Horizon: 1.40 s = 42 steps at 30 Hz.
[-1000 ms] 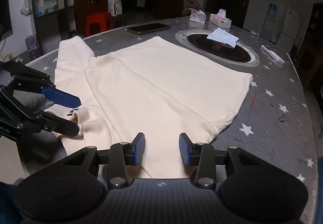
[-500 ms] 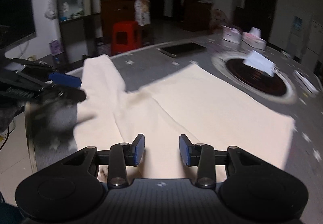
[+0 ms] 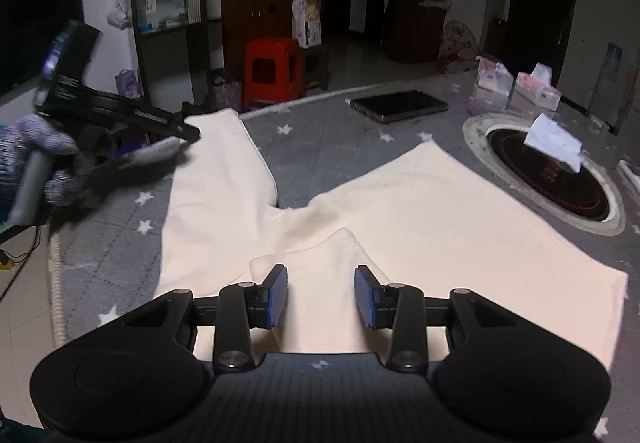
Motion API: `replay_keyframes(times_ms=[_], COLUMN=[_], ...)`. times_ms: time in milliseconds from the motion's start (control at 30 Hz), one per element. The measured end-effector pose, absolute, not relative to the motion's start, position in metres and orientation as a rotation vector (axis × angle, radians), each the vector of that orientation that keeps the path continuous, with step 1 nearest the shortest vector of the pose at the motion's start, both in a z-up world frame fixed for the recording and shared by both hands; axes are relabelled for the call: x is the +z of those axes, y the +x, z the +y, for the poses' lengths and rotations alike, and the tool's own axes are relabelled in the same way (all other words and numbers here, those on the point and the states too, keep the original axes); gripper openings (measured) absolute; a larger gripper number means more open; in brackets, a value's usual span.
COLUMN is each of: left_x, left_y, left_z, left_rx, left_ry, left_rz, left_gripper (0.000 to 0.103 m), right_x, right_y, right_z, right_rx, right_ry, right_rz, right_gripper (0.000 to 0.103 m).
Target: Fold clothes
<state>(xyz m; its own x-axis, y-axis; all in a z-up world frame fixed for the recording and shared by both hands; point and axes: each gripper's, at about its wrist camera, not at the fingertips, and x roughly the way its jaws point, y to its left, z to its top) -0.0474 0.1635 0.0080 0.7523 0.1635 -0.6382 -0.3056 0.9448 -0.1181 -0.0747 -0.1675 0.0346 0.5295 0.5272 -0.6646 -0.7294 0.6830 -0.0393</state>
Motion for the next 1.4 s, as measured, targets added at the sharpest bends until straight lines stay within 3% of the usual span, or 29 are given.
replay_keyframes(times_ms=[133,200,233,267,367,1000,1400], left_x=[0.006,0.006,0.007,0.008,0.013,0.122,0.086], left_y=[-0.041,-0.040,-0.041,-0.041,-0.044,-0.092,-0.093], left_z=[0.170,0.171,0.171,0.171,0.171,0.014,-0.088], left_rx=[0.252,0.252,0.253,0.254,0.244,-0.284,-0.603], left_ry=[-0.259,-0.269,-0.264,-0.259,-0.277,-0.216,-0.194], left_rz=[0.661,0.650,0.642,0.634,0.616,0.354,0.491], left_gripper=[0.053,0.047,0.039,0.022,0.008,0.006,0.006], right_x=[0.046,0.050,0.052,0.054,0.058,0.057,0.048], right_y=[-0.087,-0.094,-0.097,-0.101,-0.110,-0.134,-0.146], right_z=[-0.181,-0.188,-0.192,-0.196,-0.208,-0.290,-0.347], right_rx=[0.755,0.746,0.740,0.734,0.715,0.519,0.360], right_ry=[-0.319,-0.310,-0.306,-0.300,-0.279,-0.110,0.000], right_rz=[0.642,0.631,0.626,0.622,0.612,0.596,0.608], right_gripper=[0.037,0.037,0.037,0.037,0.037,0.037,0.037])
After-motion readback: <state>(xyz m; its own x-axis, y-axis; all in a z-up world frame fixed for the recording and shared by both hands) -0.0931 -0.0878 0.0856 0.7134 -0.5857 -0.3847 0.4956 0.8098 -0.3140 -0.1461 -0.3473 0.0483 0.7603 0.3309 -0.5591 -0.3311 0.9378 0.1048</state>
